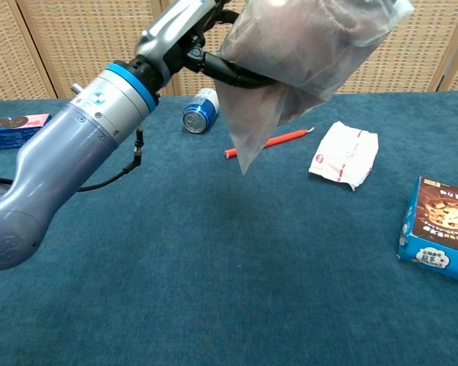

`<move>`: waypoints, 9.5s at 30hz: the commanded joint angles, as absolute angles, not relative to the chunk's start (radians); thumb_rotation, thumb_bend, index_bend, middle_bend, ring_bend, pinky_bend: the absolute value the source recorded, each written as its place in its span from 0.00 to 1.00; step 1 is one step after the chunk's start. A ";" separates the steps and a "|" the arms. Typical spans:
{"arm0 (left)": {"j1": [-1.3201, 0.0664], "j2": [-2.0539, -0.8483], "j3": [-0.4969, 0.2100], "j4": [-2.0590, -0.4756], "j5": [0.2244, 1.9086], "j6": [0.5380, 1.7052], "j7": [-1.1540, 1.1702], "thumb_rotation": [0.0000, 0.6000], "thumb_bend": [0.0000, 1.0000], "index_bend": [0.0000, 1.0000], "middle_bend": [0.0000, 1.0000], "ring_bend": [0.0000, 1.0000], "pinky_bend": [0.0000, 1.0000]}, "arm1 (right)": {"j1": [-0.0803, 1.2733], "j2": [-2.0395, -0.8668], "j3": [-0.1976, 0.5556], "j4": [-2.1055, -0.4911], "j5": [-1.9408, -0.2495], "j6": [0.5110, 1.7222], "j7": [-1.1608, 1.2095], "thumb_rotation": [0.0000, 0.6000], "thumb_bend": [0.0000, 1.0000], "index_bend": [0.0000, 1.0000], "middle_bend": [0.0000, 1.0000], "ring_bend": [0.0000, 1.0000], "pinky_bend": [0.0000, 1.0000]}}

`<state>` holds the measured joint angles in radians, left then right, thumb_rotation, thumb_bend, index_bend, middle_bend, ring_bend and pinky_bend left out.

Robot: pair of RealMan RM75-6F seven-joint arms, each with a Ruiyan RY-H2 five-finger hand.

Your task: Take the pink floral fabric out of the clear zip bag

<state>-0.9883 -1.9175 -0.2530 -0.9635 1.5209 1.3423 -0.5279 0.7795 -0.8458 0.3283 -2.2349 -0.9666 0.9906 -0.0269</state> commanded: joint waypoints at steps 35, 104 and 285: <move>-0.970 -1.521 -0.162 -1.208 1.446 0.922 -0.425 1.00 0.23 0.16 0.00 0.00 0.01 | 0.740 -0.750 0.337 -2.275 -1.180 0.923 0.051 1.00 0.66 0.81 0.00 0.00 0.00; -1.049 -1.526 -0.107 -1.346 1.470 0.726 -0.362 1.00 0.37 0.34 0.00 0.00 0.00 | 0.890 -0.729 0.366 -2.356 -1.020 0.855 -0.072 1.00 0.66 0.81 0.00 0.00 0.00; -0.922 -1.522 -0.044 -1.213 1.505 0.912 -0.226 1.00 0.51 0.79 0.00 0.00 0.00 | 0.848 -0.774 0.318 -2.268 -1.018 0.886 -0.016 1.00 0.66 0.81 0.00 0.00 0.00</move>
<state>-0.9298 -1.5291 -0.0495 -1.2193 1.5046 0.9060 -0.2192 0.8526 -0.7662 0.3221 -2.2773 -1.0183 0.8840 -0.0230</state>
